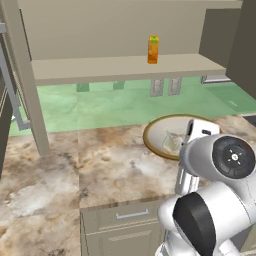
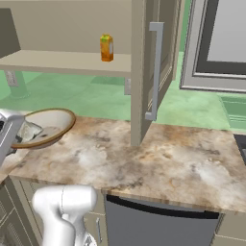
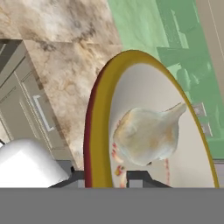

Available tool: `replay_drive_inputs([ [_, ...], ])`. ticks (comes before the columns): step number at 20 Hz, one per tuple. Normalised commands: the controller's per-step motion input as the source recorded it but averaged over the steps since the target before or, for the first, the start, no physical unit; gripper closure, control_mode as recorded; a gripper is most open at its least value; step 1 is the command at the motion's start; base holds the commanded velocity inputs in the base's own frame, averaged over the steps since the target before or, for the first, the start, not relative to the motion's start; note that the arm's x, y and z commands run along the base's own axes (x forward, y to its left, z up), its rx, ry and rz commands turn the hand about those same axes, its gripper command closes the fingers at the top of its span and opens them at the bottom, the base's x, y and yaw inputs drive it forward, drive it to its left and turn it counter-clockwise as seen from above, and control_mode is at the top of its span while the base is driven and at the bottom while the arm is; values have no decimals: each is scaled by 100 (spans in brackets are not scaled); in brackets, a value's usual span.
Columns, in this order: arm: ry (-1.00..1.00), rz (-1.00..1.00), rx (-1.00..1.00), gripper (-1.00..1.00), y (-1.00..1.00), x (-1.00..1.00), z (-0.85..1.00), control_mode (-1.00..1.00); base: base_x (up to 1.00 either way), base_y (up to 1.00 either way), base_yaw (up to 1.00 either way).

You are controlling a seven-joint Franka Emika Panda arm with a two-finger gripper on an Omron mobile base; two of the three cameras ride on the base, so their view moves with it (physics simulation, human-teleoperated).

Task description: Pick the garlic from the cabinet and place it in the bowl. Then pick the bowl and place it in the sink. Then turn on the sink facuet.

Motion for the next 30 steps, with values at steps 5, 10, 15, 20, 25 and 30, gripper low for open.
replay_drive_inputs([
  [5, 1, 0, 1, 100, -2, -7, -1, -100, 0, 0, 0],
  [10, 0, 0, 0, 100, -1, -9, -2, 100, -9, -1, 0],
  [15, 0, 0, 0, 100, 0, 0, 0, 100, -91, -35, 0],
  [20, 0, 0, 0, 100, 0, 0, 0, 100, -79, -60, -3],
  [25, 0, 0, 0, 100, 0, 0, 0, 100, -19, -100, 0],
  [30, 0, 0, 0, 100, 0, 0, 0, 100, -4, -100, 0],
])
